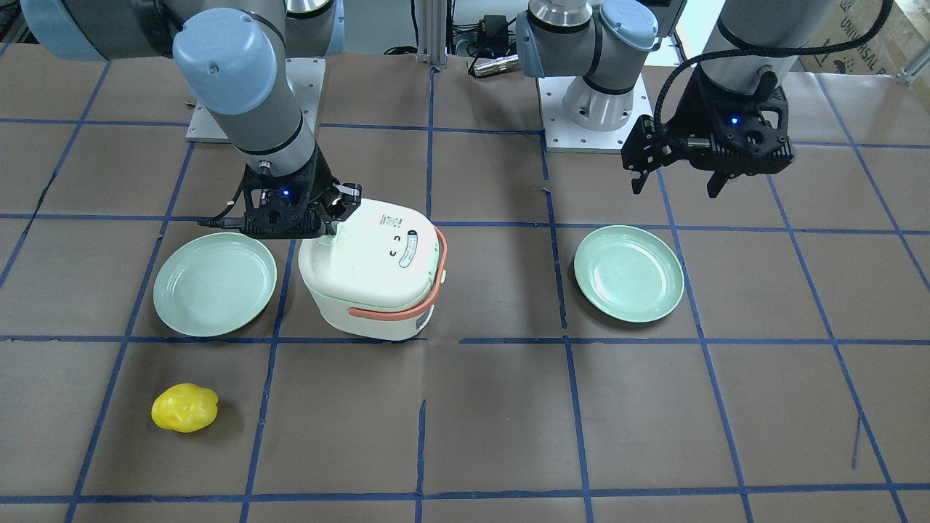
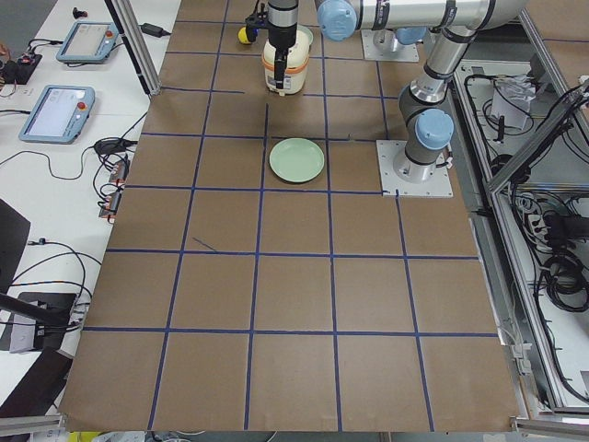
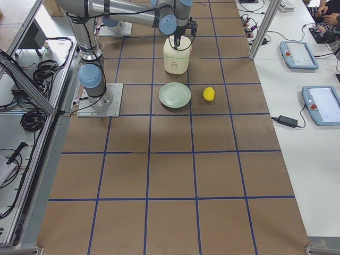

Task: Press rice cooker button
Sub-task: 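Lift the right gripper away as the cooker lid pops open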

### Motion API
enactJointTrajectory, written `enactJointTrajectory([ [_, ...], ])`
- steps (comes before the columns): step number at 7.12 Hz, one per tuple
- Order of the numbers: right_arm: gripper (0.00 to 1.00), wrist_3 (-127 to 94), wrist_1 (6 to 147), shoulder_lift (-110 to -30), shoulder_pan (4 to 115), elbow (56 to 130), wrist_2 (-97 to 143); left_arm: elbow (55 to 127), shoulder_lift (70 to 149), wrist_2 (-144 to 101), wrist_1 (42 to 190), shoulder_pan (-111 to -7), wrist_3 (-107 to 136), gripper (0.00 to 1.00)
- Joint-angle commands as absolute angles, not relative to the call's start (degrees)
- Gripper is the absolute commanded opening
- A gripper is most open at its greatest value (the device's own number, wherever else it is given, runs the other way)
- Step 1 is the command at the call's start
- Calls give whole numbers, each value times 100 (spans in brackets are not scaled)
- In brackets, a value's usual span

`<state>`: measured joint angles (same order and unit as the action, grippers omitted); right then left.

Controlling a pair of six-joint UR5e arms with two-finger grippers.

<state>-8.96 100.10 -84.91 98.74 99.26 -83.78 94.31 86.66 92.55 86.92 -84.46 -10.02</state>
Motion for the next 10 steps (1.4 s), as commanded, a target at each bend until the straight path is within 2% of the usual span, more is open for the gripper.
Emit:
enactJointTrajectory([
  [1,83,-888,9502,-8666,9818,9119,-9021,9431,8666,9255,8692,-8446,-1011,100],
  [2,100,-748,9362,-8657,9643,8714,-9357,9431,8666,9255,8692,-8446,-1002,100],
  [3,100,-434,8917,-8649,9320,8423,-9317,9431,8657,9255,8692,-8446,-1002,100],
  [5,100,192,8868,-8675,8843,8419,-9099,9431,8666,9255,8692,-8446,-1011,100],
  [10,100,114,8745,-8771,8903,8472,-8719,9431,8666,9255,8692,-8446,-1002,100],
])
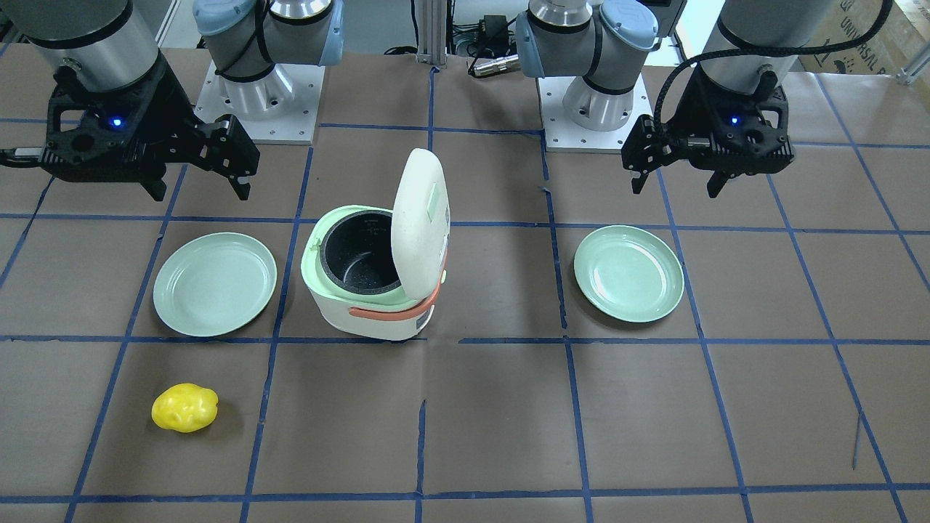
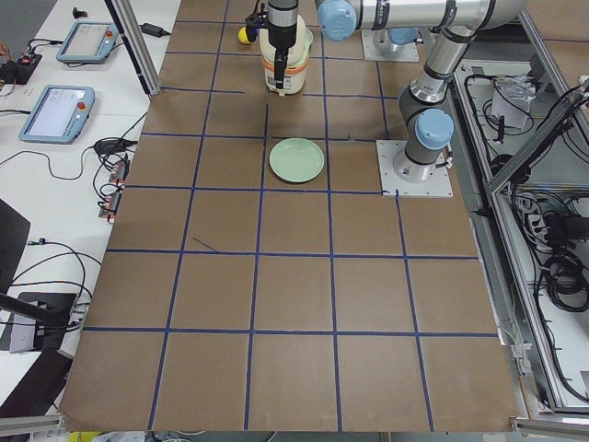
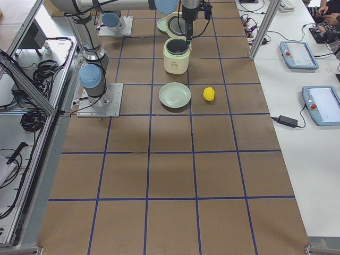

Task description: Press rice cooker button

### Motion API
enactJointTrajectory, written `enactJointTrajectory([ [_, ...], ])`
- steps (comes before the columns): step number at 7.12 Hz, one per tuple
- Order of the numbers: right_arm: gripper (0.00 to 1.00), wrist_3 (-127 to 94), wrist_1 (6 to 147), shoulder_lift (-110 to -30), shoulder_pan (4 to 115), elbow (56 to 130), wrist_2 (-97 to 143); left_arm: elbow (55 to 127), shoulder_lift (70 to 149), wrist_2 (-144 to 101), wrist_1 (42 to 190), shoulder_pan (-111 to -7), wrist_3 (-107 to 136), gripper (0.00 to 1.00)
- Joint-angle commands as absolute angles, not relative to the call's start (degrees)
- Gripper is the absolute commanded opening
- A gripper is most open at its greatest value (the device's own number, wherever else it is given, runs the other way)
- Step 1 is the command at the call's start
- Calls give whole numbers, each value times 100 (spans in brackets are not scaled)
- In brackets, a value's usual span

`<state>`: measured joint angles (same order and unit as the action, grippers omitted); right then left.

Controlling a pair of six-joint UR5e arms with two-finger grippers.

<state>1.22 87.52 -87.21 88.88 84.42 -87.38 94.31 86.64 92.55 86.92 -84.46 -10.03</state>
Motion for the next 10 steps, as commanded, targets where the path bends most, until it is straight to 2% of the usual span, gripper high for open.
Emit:
enactJointTrajectory([
  [1,100,114,8745,-8798,8921,8534,-8710,9431,8666,9255,8692,-8446,-1011,100],
  [10,100,-377,8780,-9053,9052,8895,-8771,9431,8666,9255,8692,-8446,-1002,100],
])
